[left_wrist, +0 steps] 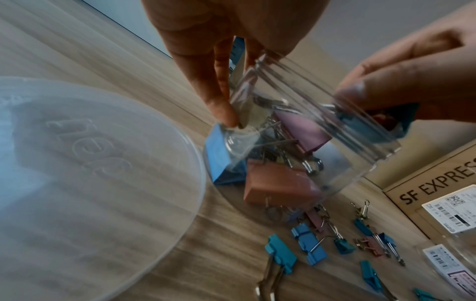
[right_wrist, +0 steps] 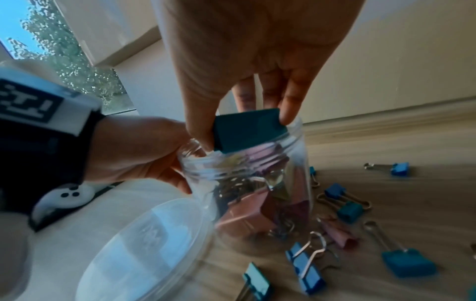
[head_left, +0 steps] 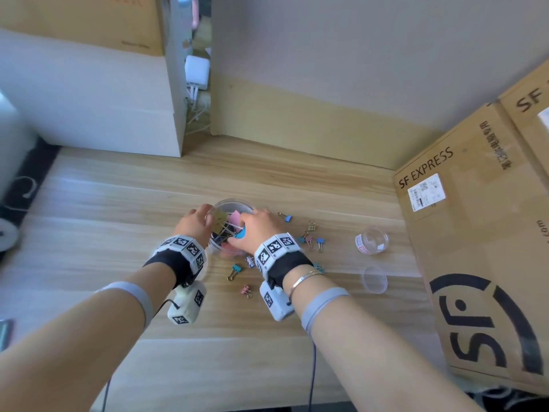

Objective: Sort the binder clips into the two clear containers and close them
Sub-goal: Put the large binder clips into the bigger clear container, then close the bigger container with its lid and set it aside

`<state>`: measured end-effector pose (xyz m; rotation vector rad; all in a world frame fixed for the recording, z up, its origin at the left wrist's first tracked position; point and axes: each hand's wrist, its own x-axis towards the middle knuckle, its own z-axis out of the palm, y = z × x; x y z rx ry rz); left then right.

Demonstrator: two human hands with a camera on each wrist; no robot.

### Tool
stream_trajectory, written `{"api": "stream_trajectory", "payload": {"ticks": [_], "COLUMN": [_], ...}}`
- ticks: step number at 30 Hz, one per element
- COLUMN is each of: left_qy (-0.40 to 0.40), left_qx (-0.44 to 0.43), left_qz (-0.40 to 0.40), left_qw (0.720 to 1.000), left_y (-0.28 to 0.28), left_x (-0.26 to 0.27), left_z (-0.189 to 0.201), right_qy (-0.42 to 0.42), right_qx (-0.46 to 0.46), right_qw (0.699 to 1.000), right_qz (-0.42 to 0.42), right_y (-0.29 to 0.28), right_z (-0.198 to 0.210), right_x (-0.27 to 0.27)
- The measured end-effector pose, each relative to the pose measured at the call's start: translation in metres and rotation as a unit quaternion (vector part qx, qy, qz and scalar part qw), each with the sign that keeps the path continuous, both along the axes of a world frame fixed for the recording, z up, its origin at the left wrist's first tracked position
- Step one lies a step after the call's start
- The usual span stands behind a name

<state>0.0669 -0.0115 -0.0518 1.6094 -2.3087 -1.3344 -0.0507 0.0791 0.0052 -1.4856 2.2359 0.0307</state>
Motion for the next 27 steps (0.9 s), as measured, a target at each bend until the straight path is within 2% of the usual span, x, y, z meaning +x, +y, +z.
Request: {"api": "stream_trajectory", "payload": {"ticks": [3, 6, 8, 10, 13, 15, 19, 23, 27], "left_qy": [0.002, -0.003, -0.008, -0.008, -0.013, -0.048, -0.198, -0.226, -0.253], "left_qx": [-0.007, -0.013, -0.016, -0.017, -0.033, -0.045, -0.012, 0.023, 0.017], "left_qz": [-0.002, -0.001, -0.006, -0.01, -0.001, 0.013, -0.033, -0.056, -0.086], "left_qw": [1.0, 1.0, 1.0, 1.0, 0.999, 0.998, 0.98, 0.972, 0.963], "left_y": [-0.002, -0.009, -0.015, -0.02, -0.024, -0.021, 0.002, 0.021, 0.026], "left_x": [0.0, 0.002, 0.004, 0.008, 0.015, 0.024, 0.047, 0.051, 0.05], "left_z": [0.001, 0.0, 0.0, 0.0, -0.002, -0.007, -0.017, -0.026, -0.028], "right_qy": [-0.033, -0.006, 0.003, -0.023, -0.087, -0.125, -0.145, -0.128, -0.126], "right_qx": [-0.036, -0.029, -0.078, -0.124, -0.136, -0.125, -0.113, -0.079, -0.063], "right_qw": [0.998, 0.999, 0.997, 0.989, 0.972, 0.962, 0.959, 0.969, 0.97], "right_qz": [-0.044, -0.019, -0.026, -0.072, -0.17, -0.206, -0.217, -0.196, -0.199], "right_y": [-0.008, -0.01, -0.008, -0.007, -0.005, -0.003, 0.002, 0.006, 0.009], "right_z": [-0.006, -0.009, -0.01, -0.014, -0.02, -0.025, -0.038, -0.045, -0.046], "right_x": [0.008, 0.01, 0.006, -0.003, -0.015, -0.021, -0.025, -0.023, -0.021]}}
